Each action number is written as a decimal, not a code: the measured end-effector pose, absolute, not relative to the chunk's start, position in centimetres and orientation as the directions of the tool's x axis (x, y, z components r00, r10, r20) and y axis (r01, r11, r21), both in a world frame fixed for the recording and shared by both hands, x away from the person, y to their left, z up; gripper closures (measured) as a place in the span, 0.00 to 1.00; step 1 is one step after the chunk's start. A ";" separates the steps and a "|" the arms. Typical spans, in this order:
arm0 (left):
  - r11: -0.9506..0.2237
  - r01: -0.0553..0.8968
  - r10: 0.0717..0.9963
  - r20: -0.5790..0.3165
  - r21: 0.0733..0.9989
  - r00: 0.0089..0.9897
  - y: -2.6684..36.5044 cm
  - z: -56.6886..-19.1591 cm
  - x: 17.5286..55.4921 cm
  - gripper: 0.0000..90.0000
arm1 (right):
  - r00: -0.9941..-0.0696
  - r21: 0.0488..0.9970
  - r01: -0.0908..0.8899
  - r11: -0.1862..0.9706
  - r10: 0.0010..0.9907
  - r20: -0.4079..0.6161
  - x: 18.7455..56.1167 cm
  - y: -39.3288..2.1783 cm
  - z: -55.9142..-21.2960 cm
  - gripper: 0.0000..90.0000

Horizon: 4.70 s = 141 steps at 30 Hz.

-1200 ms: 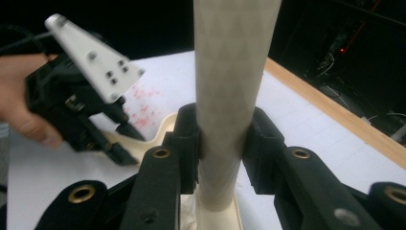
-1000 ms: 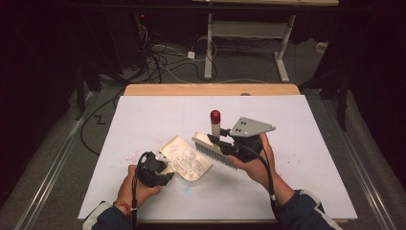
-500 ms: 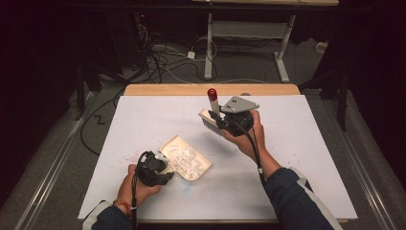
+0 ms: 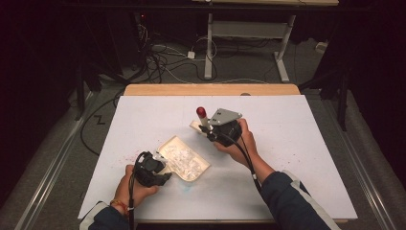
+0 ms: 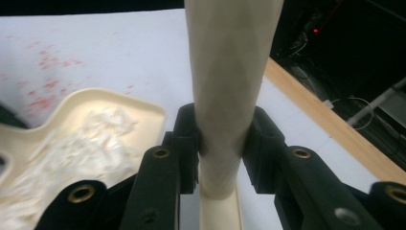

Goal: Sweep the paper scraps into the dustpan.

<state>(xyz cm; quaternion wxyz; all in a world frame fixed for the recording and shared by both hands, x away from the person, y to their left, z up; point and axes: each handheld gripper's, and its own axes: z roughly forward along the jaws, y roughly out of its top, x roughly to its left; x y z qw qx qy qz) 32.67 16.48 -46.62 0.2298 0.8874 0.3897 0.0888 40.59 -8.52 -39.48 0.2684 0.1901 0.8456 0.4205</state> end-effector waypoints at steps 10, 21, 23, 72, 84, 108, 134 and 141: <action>-0.596 0.639 0.729 -0.005 0.486 0.684 16.4 -46.5 32.5 0.70 | -0.877 0.831 0.057 0.554 0.426 -0.224 35.5 -7.6 -38.9 0.79; -0.600 0.639 0.728 -0.003 0.481 0.686 16.5 -46.5 32.3 0.70 | -0.888 0.869 0.065 0.490 0.425 -0.173 33.0 -10.3 -36.8 0.79; -0.598 0.642 0.728 -0.010 0.479 0.686 16.6 -46.5 32.2 0.70 | -0.880 0.872 0.061 0.486 0.439 -0.183 32.7 -11.1 -36.3 0.79; -0.717 0.569 0.623 0.004 0.402 0.782 14.7 -46.0 29.1 0.70 | -0.846 0.875 0.131 0.465 0.512 -0.146 27.5 -15.8 -36.8 0.79; -0.729 0.563 0.617 0.016 0.390 0.787 14.2 -46.1 28.6 0.70 | -0.794 0.830 0.177 0.529 0.575 -0.196 27.4 -18.7 -37.3 0.79; -0.720 0.571 0.619 -0.007 0.394 0.786 13.7 -46.3 28.7 0.70 | -0.847 0.886 0.149 0.439 0.519 -0.115 26.6 -18.1 -36.0 0.79; -0.626 0.659 0.695 -0.084 0.416 0.714 18.0 -46.3 31.7 0.70 | -0.751 0.871 0.108 0.480 0.613 -0.245 38.5 -10.3 -39.0 0.79; -0.621 0.665 0.705 -0.076 0.416 0.705 18.0 -46.4 31.9 0.70 | -0.810 0.848 0.080 0.525 0.529 -0.251 37.6 -8.6 -39.6 0.79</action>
